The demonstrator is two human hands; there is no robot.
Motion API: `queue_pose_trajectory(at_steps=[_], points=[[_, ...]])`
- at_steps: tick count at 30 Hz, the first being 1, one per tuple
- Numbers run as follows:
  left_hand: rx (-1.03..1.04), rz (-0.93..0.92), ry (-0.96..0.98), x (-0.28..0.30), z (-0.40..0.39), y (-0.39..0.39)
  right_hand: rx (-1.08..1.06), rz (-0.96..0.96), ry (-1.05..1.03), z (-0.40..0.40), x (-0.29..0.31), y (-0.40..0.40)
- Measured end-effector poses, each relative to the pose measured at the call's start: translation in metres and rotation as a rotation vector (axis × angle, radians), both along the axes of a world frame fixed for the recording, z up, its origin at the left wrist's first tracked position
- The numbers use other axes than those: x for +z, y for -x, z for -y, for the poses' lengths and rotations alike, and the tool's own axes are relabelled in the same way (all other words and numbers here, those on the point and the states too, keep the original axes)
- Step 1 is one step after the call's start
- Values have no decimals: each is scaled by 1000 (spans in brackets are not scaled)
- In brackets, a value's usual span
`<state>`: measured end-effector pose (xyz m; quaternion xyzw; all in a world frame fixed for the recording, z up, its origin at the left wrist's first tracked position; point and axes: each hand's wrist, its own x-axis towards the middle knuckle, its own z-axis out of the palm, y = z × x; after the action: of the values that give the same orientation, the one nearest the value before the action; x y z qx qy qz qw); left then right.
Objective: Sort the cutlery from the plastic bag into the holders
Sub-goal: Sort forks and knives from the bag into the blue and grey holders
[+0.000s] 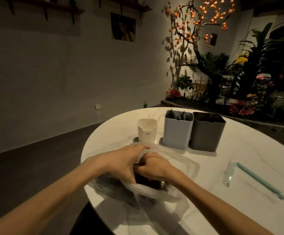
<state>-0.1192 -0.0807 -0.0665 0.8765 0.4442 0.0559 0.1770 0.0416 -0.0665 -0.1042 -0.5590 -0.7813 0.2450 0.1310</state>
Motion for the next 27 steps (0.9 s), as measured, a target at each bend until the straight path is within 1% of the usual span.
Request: queue_pose_trajectory(at_steps=[3, 6, 8, 13, 17, 19, 22, 24, 26, 27], points=[[0, 41, -6, 3, 4, 5, 93, 168, 58, 0, 8, 17], [-19, 32, -7, 3, 5, 10, 100, 229, 212, 0, 9, 30], [-39, 36, -18, 2, 7, 9, 93, 288, 240, 2, 3, 31], [-5, -20, -51, -1, 6, 6, 129, 363, 138, 11, -1, 29], [31, -121, -89, -2, 5, 13, 218, 583, 78, 0, 12, 14], [44, -148, -106, -5, 5, 14, 264, 645, -2, -4, 25, 0], [66, -116, -220, -8, 5, 9, 301, 673, -167, -9, 32, -20], [76, -96, -277, -8, 6, 3, 285, 697, -158, -10, 30, -29], [76, -91, -281, -9, 5, -3, 282, 728, -98, -9, 28, -32], [73, -93, -271, -10, 4, -6, 280, 722, -102, -8, 27, -32]])
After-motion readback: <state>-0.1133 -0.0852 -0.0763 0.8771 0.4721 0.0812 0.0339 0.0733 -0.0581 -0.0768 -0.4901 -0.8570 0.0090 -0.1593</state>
